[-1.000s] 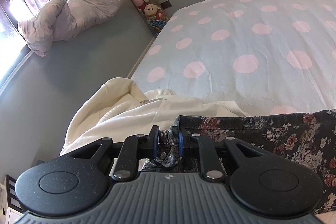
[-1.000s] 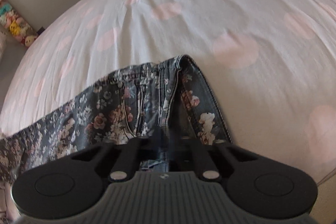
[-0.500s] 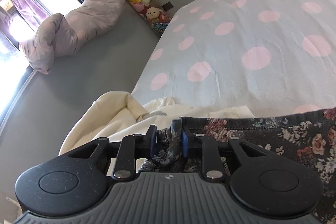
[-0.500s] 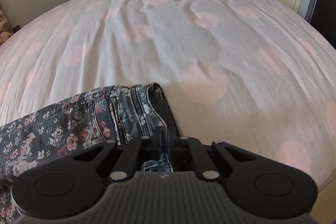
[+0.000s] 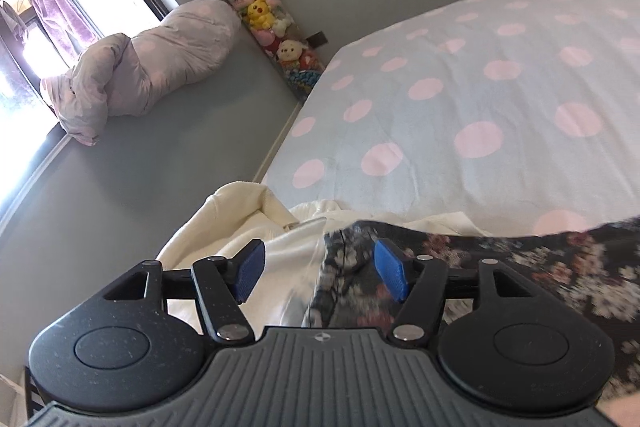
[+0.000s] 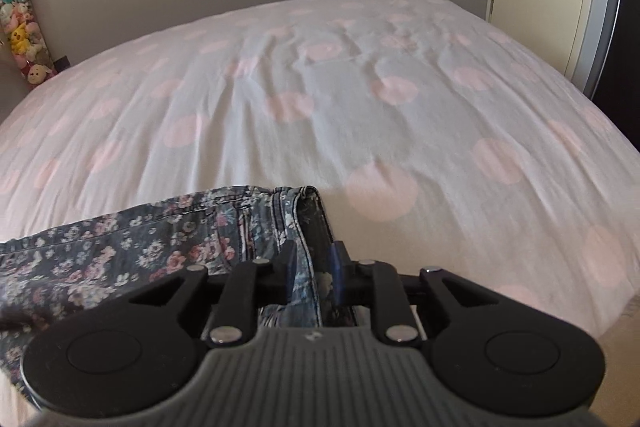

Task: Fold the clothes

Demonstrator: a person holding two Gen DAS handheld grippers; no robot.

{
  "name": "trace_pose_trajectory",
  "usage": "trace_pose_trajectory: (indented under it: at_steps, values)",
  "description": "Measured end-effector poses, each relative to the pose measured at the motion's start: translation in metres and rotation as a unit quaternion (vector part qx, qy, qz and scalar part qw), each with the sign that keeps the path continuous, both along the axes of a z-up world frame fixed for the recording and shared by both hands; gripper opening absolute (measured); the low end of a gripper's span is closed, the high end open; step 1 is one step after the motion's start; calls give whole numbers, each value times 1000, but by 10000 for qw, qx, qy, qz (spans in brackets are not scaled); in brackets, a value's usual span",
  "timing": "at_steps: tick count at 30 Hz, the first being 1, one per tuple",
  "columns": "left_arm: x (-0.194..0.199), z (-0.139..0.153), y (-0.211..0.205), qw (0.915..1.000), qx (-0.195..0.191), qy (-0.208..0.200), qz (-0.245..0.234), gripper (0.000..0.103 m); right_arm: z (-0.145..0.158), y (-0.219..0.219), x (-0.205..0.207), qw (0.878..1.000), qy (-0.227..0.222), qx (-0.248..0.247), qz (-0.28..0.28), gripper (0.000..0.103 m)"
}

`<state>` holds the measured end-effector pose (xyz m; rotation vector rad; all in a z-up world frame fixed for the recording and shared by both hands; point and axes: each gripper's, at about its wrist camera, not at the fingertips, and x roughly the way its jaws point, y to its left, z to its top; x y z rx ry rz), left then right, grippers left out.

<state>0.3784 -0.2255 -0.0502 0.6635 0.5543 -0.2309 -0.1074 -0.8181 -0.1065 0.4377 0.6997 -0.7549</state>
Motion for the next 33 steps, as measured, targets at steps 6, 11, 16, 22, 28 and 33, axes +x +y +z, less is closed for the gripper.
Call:
trace_pose_trajectory:
  at_steps: [6, 11, 16, 22, 28, 33]
  values:
    - [-69, 0, 38, 9986, -127, 290, -427, 61, 27, 44, -51, 9997, -168, 76, 156, 33]
    - [-127, 1, 71, 9953, -232, 531, -782, 61, 35, 89, -101, 9988, -334, 350, 59, 45]
    - [-185, 1, 103, 9900, -337, 771, -1135, 61, 38, 128, -136, 9977, -425, 522, -115, 70]
    - [-237, -10, 132, 9787, -195, 1163, -1682, 66, 27, 154, -155, 9929, -634, 970, -284, 71]
    - [-272, -55, 155, 9562, 705, 1693, -2282, 68, 18, 171, -154, 9890, -772, 1219, -320, 71]
    - [-277, -94, 161, 9380, 1368, 2034, -2450, 68, 15, 179, -145, 9876, -773, 1337, -266, 71]
